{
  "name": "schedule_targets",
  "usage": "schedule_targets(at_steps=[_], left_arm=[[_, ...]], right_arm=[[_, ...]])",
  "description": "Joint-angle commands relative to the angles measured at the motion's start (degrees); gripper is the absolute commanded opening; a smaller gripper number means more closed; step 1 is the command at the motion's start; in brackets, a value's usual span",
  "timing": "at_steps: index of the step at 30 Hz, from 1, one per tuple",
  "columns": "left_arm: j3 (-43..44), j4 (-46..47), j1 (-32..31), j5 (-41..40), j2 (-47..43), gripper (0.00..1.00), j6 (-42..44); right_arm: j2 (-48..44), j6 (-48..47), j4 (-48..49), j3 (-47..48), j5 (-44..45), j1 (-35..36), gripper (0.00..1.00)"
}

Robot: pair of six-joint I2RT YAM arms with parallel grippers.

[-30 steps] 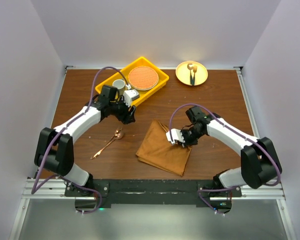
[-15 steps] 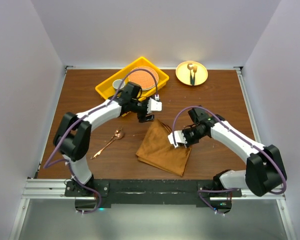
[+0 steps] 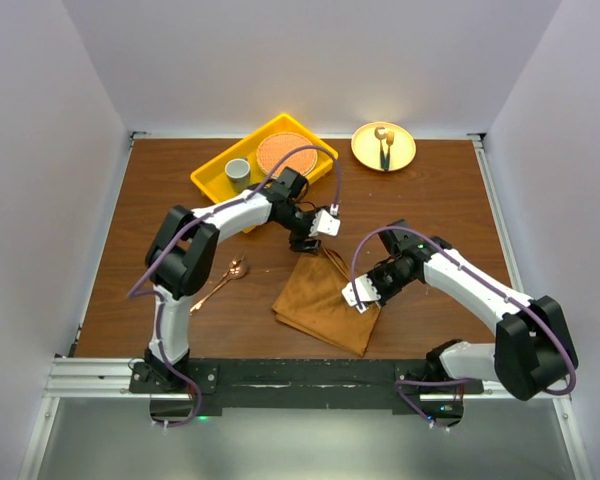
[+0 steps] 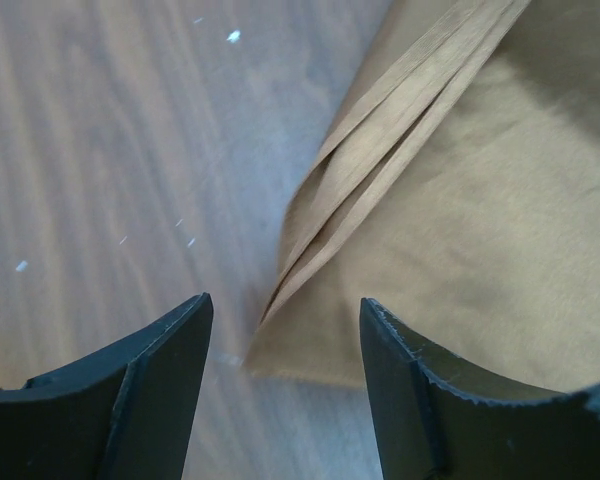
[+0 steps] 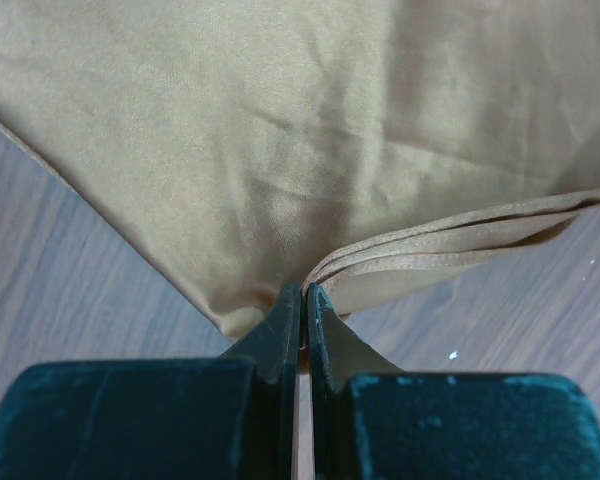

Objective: Fold the napkin into a case and place the utensils inside
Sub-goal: Fold the lower triangle-folded napkin at the center of the board.

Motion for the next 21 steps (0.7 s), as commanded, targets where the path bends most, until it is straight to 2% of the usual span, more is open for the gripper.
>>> schedule_targets(at_steps=[1, 12, 17, 21], left_arm=[[3.7, -2.7, -1.7, 3.6, 2.0, 0.64, 2.4], [8.4, -4.4, -3.6, 4.8, 6.7, 0.62, 2.7], [9.6, -6.2, -3.9, 5.5, 8.1, 0.54, 3.5], [11.6, -12.4, -3.4, 8.2, 7.1, 0.58, 5.4]], right_arm=[[-0.7, -5.4, -0.5, -0.7, -0.3, 0.4, 0.0], [-3.0, -11.2, -0.5, -3.1, 0.1, 0.5, 0.0], [-4.9, -13.5, 0.3, -4.7, 0.5, 0.5, 0.0], [-4.6, -13.3, 0.0, -4.7, 0.8, 0.4, 0.0]])
